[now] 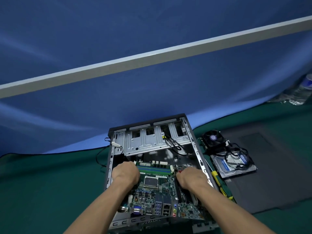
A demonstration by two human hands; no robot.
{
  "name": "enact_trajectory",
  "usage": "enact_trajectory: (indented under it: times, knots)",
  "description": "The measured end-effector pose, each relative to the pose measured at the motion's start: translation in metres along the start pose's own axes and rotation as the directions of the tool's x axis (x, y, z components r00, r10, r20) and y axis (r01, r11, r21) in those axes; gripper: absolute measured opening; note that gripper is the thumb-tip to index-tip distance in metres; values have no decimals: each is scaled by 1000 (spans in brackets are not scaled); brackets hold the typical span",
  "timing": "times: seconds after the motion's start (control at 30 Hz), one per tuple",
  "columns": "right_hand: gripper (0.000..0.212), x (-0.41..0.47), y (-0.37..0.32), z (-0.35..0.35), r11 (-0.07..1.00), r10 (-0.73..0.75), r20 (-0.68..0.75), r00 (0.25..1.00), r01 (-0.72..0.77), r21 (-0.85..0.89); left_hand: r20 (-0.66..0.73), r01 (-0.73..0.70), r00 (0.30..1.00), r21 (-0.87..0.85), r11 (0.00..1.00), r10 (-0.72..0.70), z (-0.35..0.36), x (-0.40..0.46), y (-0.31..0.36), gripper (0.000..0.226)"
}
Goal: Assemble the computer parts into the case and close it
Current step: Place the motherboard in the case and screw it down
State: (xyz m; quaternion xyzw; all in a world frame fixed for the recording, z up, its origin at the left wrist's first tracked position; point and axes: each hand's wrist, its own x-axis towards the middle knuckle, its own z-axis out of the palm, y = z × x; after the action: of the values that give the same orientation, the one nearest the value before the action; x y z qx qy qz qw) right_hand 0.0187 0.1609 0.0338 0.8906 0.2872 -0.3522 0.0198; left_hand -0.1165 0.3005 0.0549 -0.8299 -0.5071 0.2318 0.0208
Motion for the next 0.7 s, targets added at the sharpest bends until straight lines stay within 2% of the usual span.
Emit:
enact_trajectory:
  times: [0.1, 0.27, 0.4, 0.47, 0.57, 0.7]
  knots:
    - [38, 2, -2, -2, 995, 13, -6, 1000, -14, -98, 1, -31, 1000, 64, 997, 31, -2, 6, 5, 30]
    - [43, 6, -5, 1, 987, 53, -44, 998, -59, -148, -20, -99, 994, 191, 977, 104, 0, 19, 9, 27]
    - [49, 10, -10, 1, 982, 91, -39, 995, -96, -163, -57, -166, 982, 177, 970, 179, 7, 29, 11, 26]
    - [55, 11, -13, -1, 978, 132, -46, 990, -138, -159, -67, -180, 980, 122, 976, 189, 12, 36, 10, 26]
    - [61, 15, -14, -1, 969, 223, -65, 973, -228, -92, -40, -182, 983, -46, 982, 181, 15, 42, 10, 29]
    - [50, 17, -17, 6, 959, 271, -66, 960, -275, -61, 65, -168, 979, -292, 941, 195, 18, 54, 9, 31]
